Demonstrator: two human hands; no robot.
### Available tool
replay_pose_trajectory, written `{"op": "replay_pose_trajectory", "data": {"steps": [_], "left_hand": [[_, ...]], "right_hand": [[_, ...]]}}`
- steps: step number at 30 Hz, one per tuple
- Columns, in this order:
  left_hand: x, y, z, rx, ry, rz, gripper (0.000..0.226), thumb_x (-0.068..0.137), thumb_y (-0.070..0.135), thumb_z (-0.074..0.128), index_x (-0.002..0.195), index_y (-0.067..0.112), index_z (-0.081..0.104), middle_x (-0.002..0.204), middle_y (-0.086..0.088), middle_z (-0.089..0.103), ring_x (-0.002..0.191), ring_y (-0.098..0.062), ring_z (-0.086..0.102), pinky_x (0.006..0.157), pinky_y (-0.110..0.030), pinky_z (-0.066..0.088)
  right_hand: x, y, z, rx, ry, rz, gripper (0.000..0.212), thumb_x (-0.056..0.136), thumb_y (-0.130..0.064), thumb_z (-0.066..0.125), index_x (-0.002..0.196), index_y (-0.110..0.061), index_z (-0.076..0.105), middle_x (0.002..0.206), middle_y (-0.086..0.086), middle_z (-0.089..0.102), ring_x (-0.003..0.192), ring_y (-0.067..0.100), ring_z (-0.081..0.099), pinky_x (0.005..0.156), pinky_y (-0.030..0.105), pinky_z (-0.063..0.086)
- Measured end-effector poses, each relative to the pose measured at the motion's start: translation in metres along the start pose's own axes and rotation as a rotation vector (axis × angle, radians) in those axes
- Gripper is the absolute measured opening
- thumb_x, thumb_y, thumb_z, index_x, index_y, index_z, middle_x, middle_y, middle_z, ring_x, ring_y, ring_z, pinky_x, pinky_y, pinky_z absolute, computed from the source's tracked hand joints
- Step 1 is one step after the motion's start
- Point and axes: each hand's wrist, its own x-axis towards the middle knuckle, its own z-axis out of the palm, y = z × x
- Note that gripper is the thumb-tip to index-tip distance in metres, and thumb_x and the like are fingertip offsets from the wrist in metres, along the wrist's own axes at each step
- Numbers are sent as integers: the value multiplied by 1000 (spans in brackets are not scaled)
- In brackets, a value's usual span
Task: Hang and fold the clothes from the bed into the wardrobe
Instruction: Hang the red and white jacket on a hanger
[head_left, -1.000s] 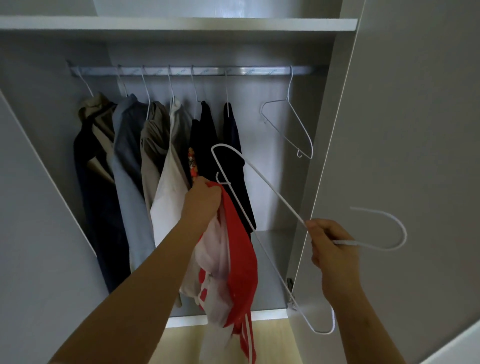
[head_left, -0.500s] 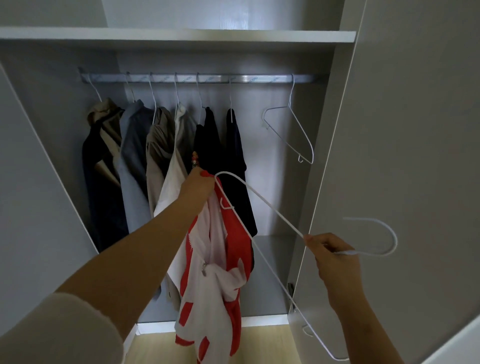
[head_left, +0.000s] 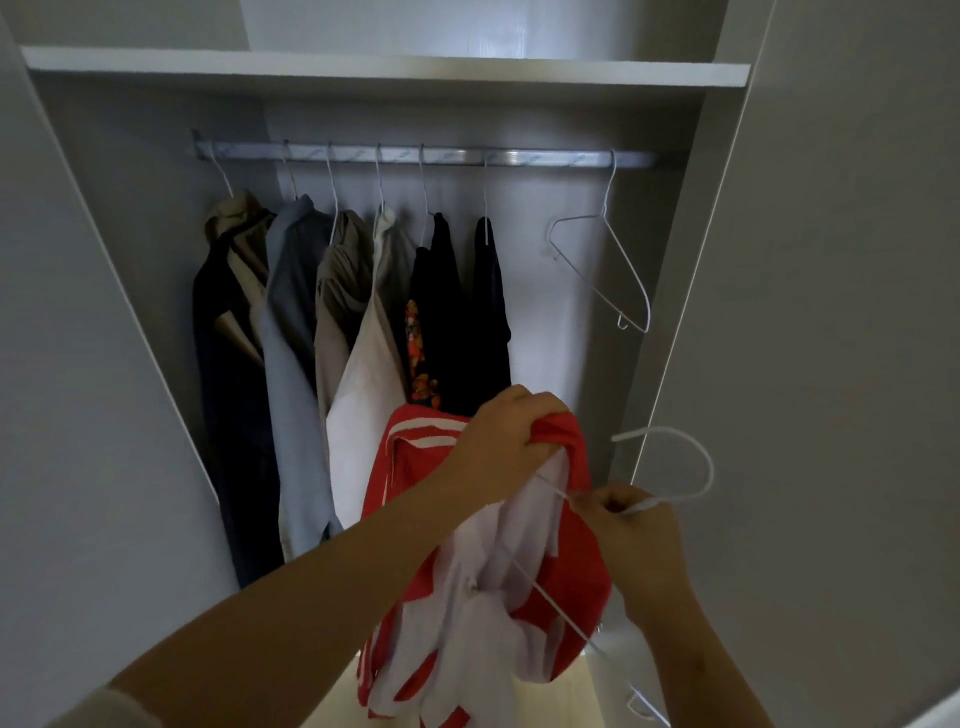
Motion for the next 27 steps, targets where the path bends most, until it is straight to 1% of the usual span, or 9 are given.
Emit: {"op": "replay_pose_trajectory", "data": {"steps": [4,8,10,12,14,16,19,22,27], "left_hand": [[-15,6,0,-30,-128,44,30,82,7,64,112,7,64,102,-7,57,92,-12,51,80,-4,32],[-23,1,-3,488,-70,306,37,81,48,52,100,22,70,102,1,65,98,-21,59,89,-36,42],[-20,-2,-1,584,-30,358,47,81,56,42,93,23,73,93,1,68,92,-21,63,89,-43,45],[-18,-4,1,535,-40,404,49,84,53,38,88,17,72,71,0,66,68,-19,64,70,-33,53],[-17,-5,7,510,-16,380,49,85,52,38,81,17,71,58,2,61,50,-15,58,48,-25,49],[-17,-6,9,504,60,316,53,86,56,35,78,18,71,57,4,61,48,-13,58,42,-22,47],[-14,-1,6,470,144,184,47,81,56,40,75,21,70,57,7,60,49,-9,58,43,-15,40],[-10,0,-1,451,197,111,45,79,55,43,76,20,70,61,6,63,51,-11,61,49,-14,37],[-8,-8,-23,317,284,-57,51,76,57,51,94,14,70,83,-4,70,76,-23,66,68,-24,41]], "right_hand": [[-2,-4,-5,67,54,20,42,81,-12,67,41,-25,61,37,-9,50,35,0,44,49,23,33],[-4,-5,-11,90,83,9,34,80,-15,69,48,-20,60,44,-8,57,41,1,49,45,17,40],[-5,-7,-14,70,55,-16,31,81,-13,68,51,-18,60,42,-10,56,38,-2,48,39,10,36],[-6,-12,-18,32,23,-47,30,82,-11,67,53,-17,60,42,-11,56,38,-3,49,40,7,35],[-4,-17,-25,-3,36,-94,30,83,-11,66,55,-22,60,43,-11,55,41,-1,50,47,13,41],[0,-23,-29,-47,70,-167,25,82,-15,66,66,-33,61,58,-13,61,56,1,56,61,22,47],[-1,-21,-30,-108,232,-307,28,81,-14,68,94,-37,57,96,-26,54,87,-4,51,81,6,36],[-5,-9,-34,-53,442,-378,27,80,-4,66,75,-27,52,78,-13,54,74,-2,49,73,6,36],[-15,26,-30,-47,324,-218,41,77,13,57,55,-18,40,50,-4,41,48,4,43,47,8,35]]}}
